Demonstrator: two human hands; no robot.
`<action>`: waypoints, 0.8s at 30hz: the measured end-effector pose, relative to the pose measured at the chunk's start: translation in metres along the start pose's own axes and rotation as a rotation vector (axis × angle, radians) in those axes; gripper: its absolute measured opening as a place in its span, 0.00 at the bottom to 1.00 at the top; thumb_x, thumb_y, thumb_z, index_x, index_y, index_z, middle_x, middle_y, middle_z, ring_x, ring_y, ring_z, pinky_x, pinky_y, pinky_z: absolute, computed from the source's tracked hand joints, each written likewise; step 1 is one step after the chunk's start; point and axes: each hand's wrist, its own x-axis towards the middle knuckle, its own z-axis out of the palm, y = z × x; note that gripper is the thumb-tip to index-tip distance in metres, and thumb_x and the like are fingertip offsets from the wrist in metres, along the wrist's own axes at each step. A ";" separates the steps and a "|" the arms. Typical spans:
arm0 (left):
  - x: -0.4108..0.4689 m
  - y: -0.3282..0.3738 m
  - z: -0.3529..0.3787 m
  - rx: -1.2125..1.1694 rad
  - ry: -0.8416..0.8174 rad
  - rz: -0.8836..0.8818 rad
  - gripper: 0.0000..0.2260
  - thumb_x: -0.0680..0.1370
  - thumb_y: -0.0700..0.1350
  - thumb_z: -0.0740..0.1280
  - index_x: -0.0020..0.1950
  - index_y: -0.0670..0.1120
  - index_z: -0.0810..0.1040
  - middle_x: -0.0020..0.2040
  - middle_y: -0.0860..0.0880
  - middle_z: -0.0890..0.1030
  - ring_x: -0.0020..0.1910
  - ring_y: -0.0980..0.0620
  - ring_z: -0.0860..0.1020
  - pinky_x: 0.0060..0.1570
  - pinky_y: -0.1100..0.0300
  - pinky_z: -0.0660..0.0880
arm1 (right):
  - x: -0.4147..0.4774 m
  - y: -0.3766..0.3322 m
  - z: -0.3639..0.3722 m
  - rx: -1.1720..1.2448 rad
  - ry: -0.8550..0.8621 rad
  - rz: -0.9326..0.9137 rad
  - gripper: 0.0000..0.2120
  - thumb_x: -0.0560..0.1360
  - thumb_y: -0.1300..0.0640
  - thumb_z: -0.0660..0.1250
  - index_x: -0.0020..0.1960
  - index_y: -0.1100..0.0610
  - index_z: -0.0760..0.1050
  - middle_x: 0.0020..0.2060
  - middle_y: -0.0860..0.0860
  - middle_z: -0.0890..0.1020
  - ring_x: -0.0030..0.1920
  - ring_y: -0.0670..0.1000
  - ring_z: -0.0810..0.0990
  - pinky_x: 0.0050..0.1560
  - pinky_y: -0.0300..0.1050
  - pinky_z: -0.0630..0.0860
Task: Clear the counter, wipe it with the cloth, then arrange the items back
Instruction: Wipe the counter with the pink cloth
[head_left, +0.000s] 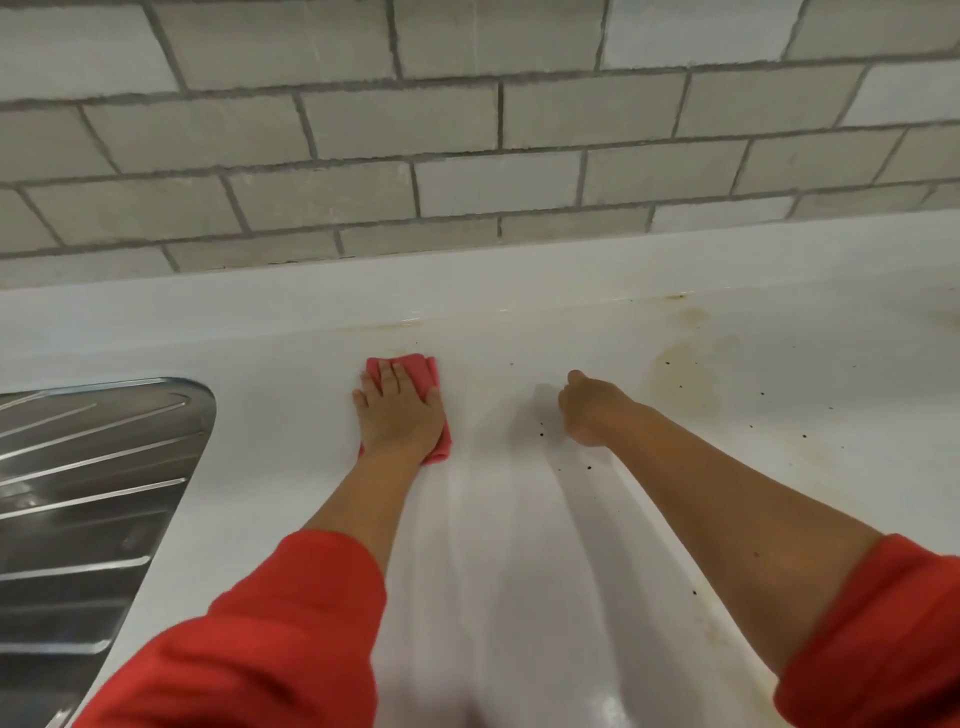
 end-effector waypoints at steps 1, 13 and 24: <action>-0.001 0.009 0.000 -0.001 -0.002 0.027 0.28 0.82 0.54 0.46 0.77 0.39 0.46 0.78 0.42 0.47 0.76 0.40 0.45 0.74 0.46 0.44 | -0.001 -0.001 -0.001 0.000 0.002 0.003 0.15 0.76 0.69 0.56 0.61 0.65 0.71 0.63 0.57 0.64 0.42 0.55 0.75 0.46 0.42 0.69; -0.071 -0.007 0.007 -0.051 -0.004 0.346 0.27 0.81 0.50 0.50 0.78 0.46 0.46 0.78 0.49 0.44 0.77 0.48 0.43 0.74 0.54 0.41 | 0.001 0.004 -0.001 0.023 0.033 -0.003 0.16 0.76 0.68 0.54 0.62 0.64 0.71 0.63 0.57 0.65 0.47 0.57 0.73 0.46 0.44 0.69; -0.028 0.001 0.002 0.020 0.023 0.084 0.28 0.81 0.52 0.46 0.77 0.43 0.42 0.78 0.42 0.43 0.76 0.43 0.40 0.73 0.48 0.39 | -0.002 -0.008 -0.002 0.046 0.027 0.050 0.16 0.76 0.70 0.55 0.61 0.66 0.71 0.65 0.57 0.63 0.57 0.59 0.77 0.48 0.44 0.72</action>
